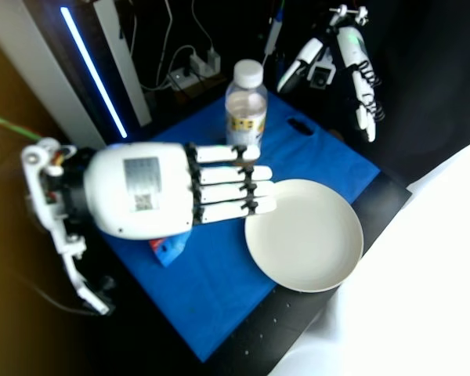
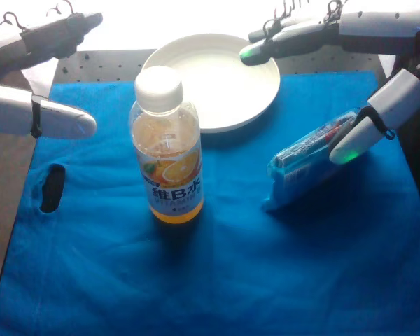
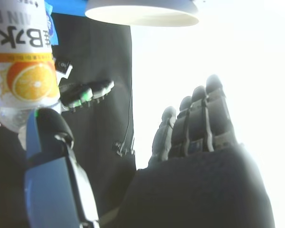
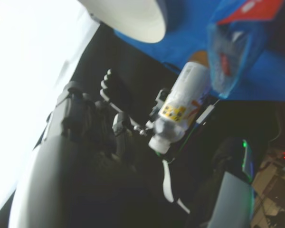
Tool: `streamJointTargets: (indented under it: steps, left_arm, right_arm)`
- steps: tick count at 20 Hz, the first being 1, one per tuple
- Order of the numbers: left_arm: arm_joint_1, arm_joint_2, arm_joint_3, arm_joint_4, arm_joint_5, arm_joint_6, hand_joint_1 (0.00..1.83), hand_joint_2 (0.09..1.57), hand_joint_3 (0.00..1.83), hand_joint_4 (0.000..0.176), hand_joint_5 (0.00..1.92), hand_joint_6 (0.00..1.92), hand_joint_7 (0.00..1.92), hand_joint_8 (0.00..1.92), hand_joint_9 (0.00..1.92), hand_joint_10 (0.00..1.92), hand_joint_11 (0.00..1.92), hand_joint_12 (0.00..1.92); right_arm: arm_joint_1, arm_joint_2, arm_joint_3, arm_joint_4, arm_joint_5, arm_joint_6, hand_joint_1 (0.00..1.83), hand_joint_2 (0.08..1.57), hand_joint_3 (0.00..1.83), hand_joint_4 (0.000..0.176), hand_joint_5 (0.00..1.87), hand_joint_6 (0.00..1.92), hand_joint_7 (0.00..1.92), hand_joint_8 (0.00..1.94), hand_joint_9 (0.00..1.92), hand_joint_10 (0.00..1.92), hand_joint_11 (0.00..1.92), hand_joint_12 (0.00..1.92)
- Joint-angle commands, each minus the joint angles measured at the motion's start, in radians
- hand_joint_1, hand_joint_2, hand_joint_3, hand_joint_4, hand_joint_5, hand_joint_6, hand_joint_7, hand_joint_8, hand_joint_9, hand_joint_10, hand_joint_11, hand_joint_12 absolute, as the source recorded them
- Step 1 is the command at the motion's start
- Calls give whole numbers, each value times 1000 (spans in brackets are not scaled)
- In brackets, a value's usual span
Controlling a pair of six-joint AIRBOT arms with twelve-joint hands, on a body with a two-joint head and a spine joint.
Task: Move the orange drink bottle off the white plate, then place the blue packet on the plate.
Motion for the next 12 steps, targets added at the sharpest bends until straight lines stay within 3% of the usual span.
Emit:
streamJointTargets:
  steps: [1, 2, 3, 4, 6, 10, 11, 12]
  left_arm:
    - [-8, -6, 2, -43, -122, -10, 767, 822, 7, 67, 0, 0, 48, 10, 95, 16, 125, 25]
    - [-8, -6, 3, -43, -123, -10, 784, 826, 7, 83, 0, 0, 43, 6, 103, 17, 133, 29]
    - [-9, -8, 3, -43, -123, -10, 777, 823, 5, 85, 0, 0, 44, 6, 112, 18, 141, 33]
    - [-9, -10, 3, -42, -123, -10, 784, 805, 0, 112, 0, 0, 61, 11, 117, 17, 136, 30]
    - [-9, -17, 3, -39, -133, -12, 798, 807, 0, 109, 0, 0, 61, 8, 120, 15, 148, 36]
    - [-9, -21, 2, -36, -138, -14, 806, 793, 0, 115, 0, 0, 64, 7, 134, 16, 170, 47]
    - [-9, -22, 1, -35, -138, -15, 802, 792, 0, 111, 0, 0, 64, 6, 137, 16, 177, 50]
    - [-9, -23, 1, -34, -138, -15, 795, 788, 0, 114, 0, 0, 68, 7, 138, 15, 177, 51]
  right_arm:
    - [8, -1, -7, 59, 47, 8, 768, 708, 3, 42, 267, 1, 215, 7, 133, 9, 164, 98]
    - [3, -1, -10, 51, 43, 8, 726, 701, 0, 49, 274, 4, 229, 11, 132, 7, 151, 95]
    - [-2, -1, -12, 43, 37, 8, 748, 703, 1, 56, 277, 4, 213, 3, 105, 1, 118, 85]
    - [-3, -1, -12, 31, 32, 12, 778, 694, 0, 51, 309, 15, 231, 9, 110, 4, 112, 85]
    - [-4, -1, -12, -23, 12, 41, 786, 700, 1, 82, 344, 3, 231, 1, 102, 1, 9, 321]
    - [-32, -5, -12, -45, 6, 58, 817, 728, 0, 85, 328, 4, 254, 0, 141, 2, 0, 562]
    - [-39, -5, -12, -55, 5, 67, 831, 729, 1, 94, 310, 5, 233, 3, 103, 8, 0, 444]
    - [-46, -5, -12, -67, 3, 79, 845, 731, 1, 84, 309, 5, 239, 8, 107, 13, 0, 421]
